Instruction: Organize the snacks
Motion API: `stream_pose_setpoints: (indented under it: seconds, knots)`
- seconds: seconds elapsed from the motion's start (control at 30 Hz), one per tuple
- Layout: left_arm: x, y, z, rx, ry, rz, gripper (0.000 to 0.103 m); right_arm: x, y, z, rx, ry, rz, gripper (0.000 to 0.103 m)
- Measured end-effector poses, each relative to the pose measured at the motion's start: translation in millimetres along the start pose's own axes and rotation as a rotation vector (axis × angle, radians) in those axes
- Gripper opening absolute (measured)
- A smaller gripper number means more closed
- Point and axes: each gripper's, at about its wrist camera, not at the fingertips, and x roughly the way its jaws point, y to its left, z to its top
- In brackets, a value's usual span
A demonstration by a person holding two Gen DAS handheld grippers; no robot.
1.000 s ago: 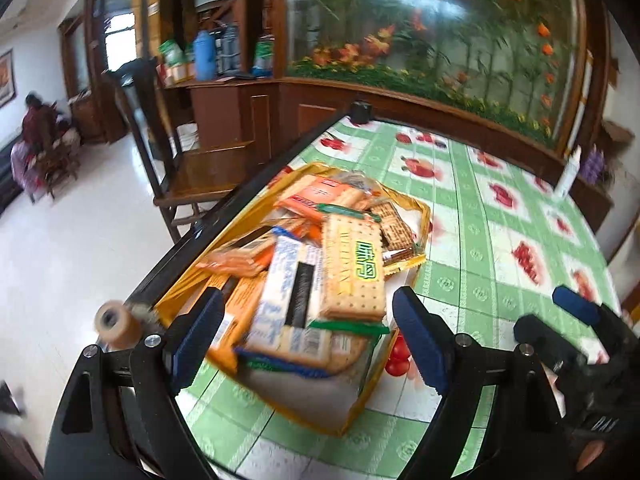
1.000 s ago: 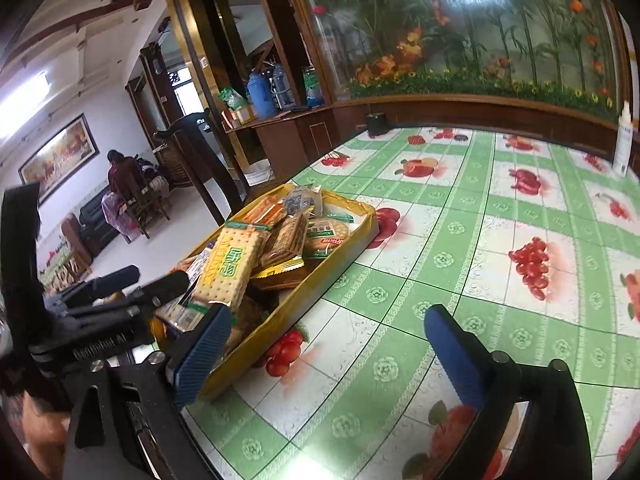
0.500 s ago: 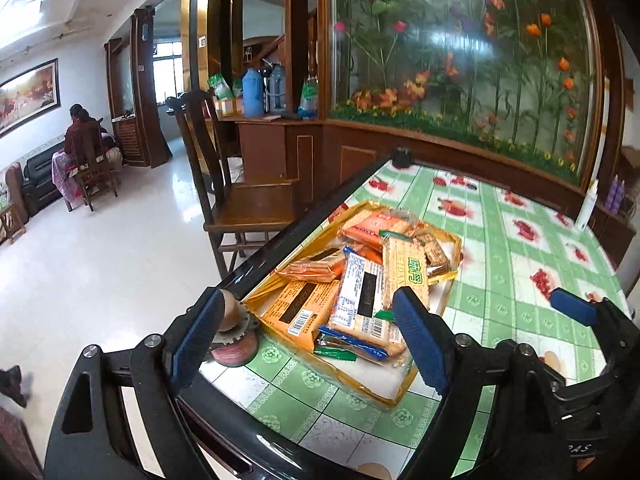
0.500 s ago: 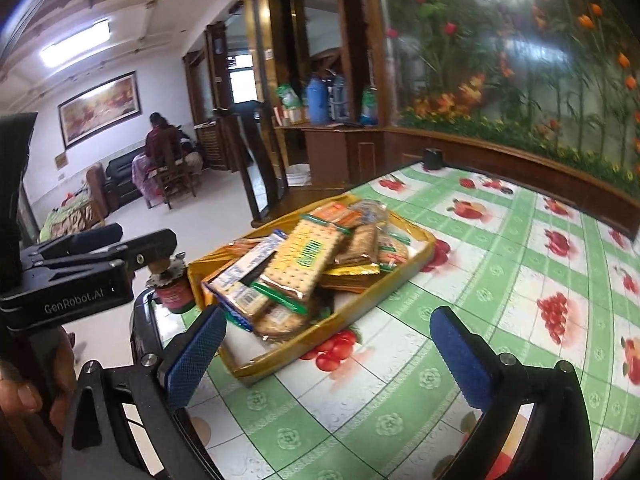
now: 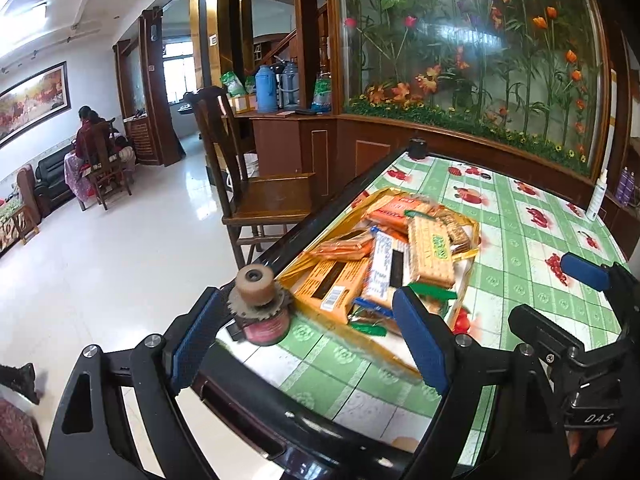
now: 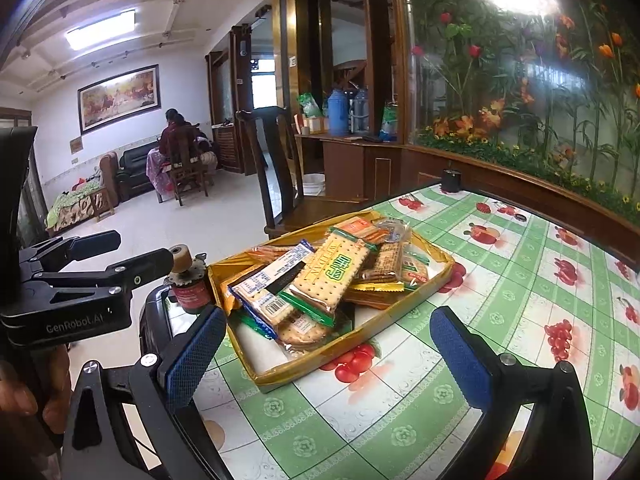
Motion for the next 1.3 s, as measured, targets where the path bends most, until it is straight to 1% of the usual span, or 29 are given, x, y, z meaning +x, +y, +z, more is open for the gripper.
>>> stream_pose_setpoints:
  seconds: [0.07, 0.13, 0.3, 0.5, 0.73, 0.87, 1.0, 1.17, 1.2, 1.27, 1.3]
  knots:
    - [-1, 5, -2, -0.015, 0.003, 0.000, 0.087, 2, 3, 0, -0.017, 0.001, 0.014, 0.103]
    - [-5, 10, -5, -0.027, -0.012, 0.010, 0.087, 6, 8, 0, -0.045, 0.006, 0.037, 0.103]
    - [-8, 13, -9, -0.011, -0.022, 0.035, 0.087, 16, 22, 0, -0.116, 0.012, 0.077, 0.103]
    - [-11, 14, -10, 0.007, -0.030, 0.034, 0.087, 25, 31, -1, -0.164, 0.021, 0.101, 0.103]
    - [-13, 8, -9, 0.020, -0.040, 0.045, 0.087, 27, 23, -4, -0.162, 0.040, 0.088, 0.103]
    - [-16, 7, -10, 0.018, -0.057, 0.023, 0.087, 27, 14, -5, -0.150, 0.046, 0.076, 0.103]
    - [-19, 3, -10, 0.042, -0.080, 0.011, 0.087, 27, 10, -4, -0.147, 0.047, 0.079, 0.103]
    - [-20, 1, -9, 0.048, -0.078, -0.001, 0.087, 31, 9, -3, -0.155, 0.054, 0.085, 0.103]
    - [-20, 1, -9, 0.047, -0.079, -0.005, 0.087, 32, 10, -2, -0.156, 0.055, 0.086, 0.103]
    - [-19, -1, -8, 0.051, -0.079, -0.004, 0.092, 33, 10, -1, -0.162, 0.057, 0.090, 0.103]
    - [-18, -2, -8, 0.054, -0.078, -0.004, 0.092, 34, 11, -1, -0.165, 0.056, 0.091, 0.103]
